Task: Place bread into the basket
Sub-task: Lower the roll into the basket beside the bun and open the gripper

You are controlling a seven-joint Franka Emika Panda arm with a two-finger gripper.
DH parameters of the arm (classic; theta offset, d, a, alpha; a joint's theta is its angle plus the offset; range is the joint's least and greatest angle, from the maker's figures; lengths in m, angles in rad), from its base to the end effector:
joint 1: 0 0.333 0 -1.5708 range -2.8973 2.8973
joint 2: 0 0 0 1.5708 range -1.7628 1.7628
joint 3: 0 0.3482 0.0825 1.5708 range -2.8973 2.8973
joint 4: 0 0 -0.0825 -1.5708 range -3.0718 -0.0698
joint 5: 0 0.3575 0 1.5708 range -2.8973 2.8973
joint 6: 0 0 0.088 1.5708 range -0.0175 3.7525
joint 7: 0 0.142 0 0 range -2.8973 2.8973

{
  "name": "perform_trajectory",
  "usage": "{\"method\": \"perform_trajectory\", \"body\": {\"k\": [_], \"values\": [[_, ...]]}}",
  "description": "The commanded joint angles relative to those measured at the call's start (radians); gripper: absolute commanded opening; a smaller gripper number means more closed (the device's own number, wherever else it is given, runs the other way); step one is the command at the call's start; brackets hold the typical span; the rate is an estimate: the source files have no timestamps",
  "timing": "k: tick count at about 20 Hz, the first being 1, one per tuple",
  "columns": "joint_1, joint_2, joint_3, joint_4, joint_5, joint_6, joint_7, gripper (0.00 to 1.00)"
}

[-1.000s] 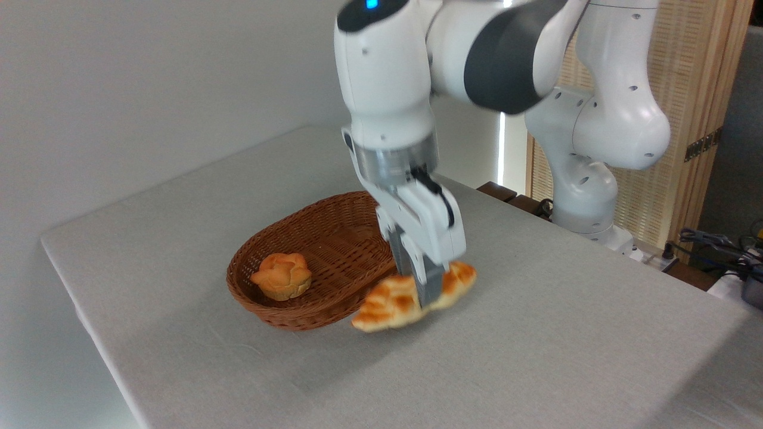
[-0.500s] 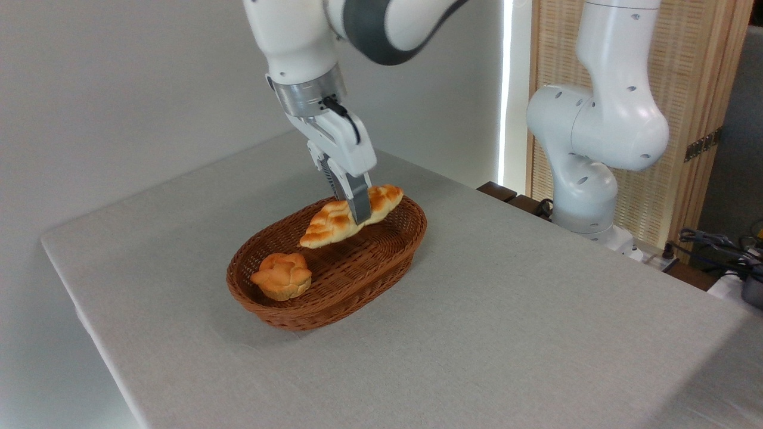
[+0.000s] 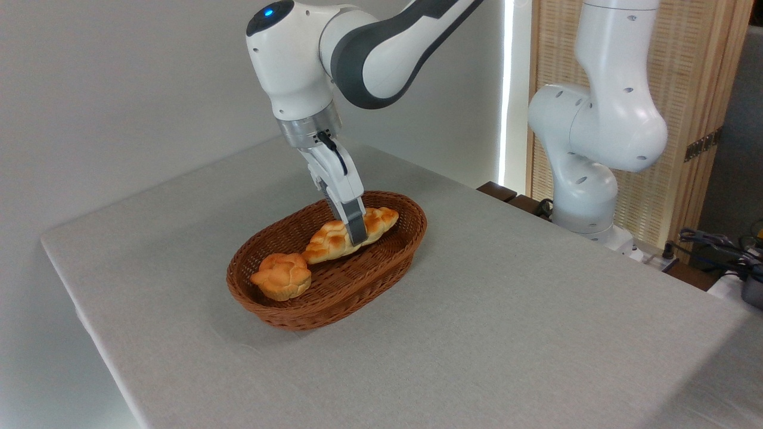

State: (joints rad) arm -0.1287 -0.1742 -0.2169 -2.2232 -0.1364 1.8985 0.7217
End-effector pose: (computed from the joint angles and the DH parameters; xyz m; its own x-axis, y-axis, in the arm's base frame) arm 0.4109 -0.1662 0.4439 0.5288 -0.8465 -0.0611 -0.8311 -0.5311 0.1649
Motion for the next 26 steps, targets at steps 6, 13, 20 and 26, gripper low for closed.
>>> {"method": "perform_trajectory", "body": {"k": [6,13,20,26], "values": [[-0.009,-0.014,0.017,0.002,-0.014,0.007,0.004,1.00],[-0.009,-0.025,0.027,0.017,-0.014,0.001,0.005,1.00],[-0.008,-0.027,0.033,0.051,-0.012,-0.001,0.005,1.00],[-0.002,-0.024,0.105,0.250,-0.005,-0.013,0.010,1.00]]}}
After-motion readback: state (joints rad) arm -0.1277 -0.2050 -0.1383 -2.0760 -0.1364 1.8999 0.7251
